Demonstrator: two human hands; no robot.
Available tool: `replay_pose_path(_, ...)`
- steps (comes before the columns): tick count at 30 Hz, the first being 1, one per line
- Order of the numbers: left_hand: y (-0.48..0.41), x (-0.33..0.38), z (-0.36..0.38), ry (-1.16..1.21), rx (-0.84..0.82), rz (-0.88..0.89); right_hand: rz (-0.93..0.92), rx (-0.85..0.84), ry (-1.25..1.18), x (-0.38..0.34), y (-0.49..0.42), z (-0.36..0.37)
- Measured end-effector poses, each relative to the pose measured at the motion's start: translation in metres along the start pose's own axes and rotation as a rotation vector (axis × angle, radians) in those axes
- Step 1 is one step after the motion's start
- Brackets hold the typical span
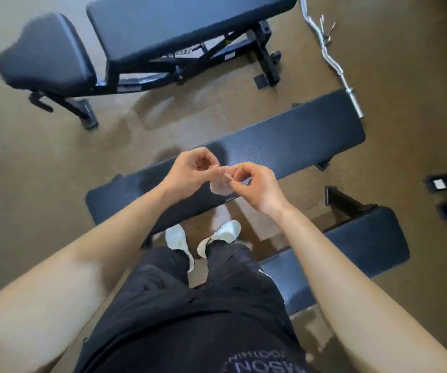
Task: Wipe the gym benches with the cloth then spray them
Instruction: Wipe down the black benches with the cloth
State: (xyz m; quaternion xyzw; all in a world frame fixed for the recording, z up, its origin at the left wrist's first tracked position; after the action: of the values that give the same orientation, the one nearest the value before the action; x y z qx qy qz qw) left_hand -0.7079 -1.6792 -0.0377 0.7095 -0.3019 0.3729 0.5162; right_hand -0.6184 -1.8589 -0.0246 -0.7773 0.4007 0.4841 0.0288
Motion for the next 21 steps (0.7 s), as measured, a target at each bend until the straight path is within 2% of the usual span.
replay_pose_path(7, 0.070, -0.037, -0.115, 0.031, 0.151, -0.053, -0.162, -0.182, 0.069, -0.093, -0.030, 0.075)
replay_pose_path(13, 0.133, -0.066, -0.176, -0.135, 0.349, -0.133, -0.353, -0.454, 0.399, -0.142, -0.058, 0.125)
replay_pose_path(17, 0.176, -0.083, -0.196, -0.036, 0.561, -0.234, -0.491, -0.530, 0.488, -0.155, -0.071, 0.157)
replay_pose_path(21, 0.214, -0.095, -0.200, 0.088, 0.741, -0.339, -0.559, -0.568, 0.471, -0.166, -0.079, 0.189)
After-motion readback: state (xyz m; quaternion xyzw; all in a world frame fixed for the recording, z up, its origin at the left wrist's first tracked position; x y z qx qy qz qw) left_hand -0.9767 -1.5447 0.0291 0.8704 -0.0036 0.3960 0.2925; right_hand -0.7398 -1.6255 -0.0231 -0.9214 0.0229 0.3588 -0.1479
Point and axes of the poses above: each hand's wrist, its own y-axis away from the middle knuckle, its own z-axis out of the palm, x = y × z, the point moved 1 cm from there along -y, towards the middle knuckle, and after that the axes turned 6 degrees about -z, right-handed, at the moved point
